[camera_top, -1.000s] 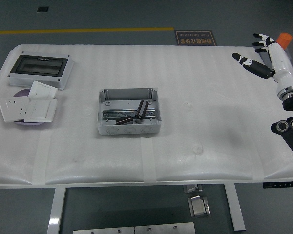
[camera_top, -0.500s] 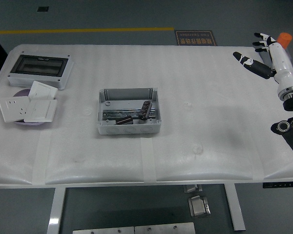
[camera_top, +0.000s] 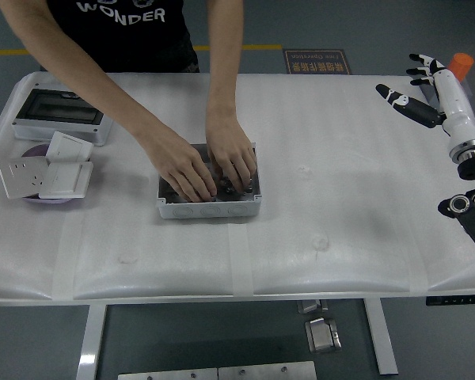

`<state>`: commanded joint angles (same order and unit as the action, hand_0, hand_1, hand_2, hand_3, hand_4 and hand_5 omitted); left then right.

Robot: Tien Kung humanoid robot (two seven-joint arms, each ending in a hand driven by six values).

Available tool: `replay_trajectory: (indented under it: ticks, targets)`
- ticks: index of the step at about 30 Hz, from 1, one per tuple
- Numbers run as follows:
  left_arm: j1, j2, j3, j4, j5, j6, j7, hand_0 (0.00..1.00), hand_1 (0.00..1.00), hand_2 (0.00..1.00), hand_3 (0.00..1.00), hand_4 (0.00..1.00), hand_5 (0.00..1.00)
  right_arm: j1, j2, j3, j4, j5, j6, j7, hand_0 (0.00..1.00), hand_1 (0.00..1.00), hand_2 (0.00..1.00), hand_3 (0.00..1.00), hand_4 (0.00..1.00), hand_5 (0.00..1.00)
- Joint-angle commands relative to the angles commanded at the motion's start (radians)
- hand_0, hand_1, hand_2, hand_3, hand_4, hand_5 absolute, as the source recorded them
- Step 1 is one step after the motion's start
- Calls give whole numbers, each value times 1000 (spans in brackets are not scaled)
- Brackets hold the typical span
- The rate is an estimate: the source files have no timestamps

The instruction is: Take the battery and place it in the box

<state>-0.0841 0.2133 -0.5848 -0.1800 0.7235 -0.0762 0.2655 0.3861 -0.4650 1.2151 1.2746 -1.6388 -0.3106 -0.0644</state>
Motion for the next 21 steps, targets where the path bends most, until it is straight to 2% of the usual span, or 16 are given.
replay_trajectory:
  ticks: [11,21]
  targets:
    - [-5,15,-1,0,6,-1,0,461,577,406,508,463,269,9,-2,-6,-3,-10,0,-2,872,727,790,892,963,668]
    - [-6,14,2,0,1,0,-3,461,577,407,508,463,266,17,-5,-41,-37,5,-5,5,872,727,790,891,962,669]
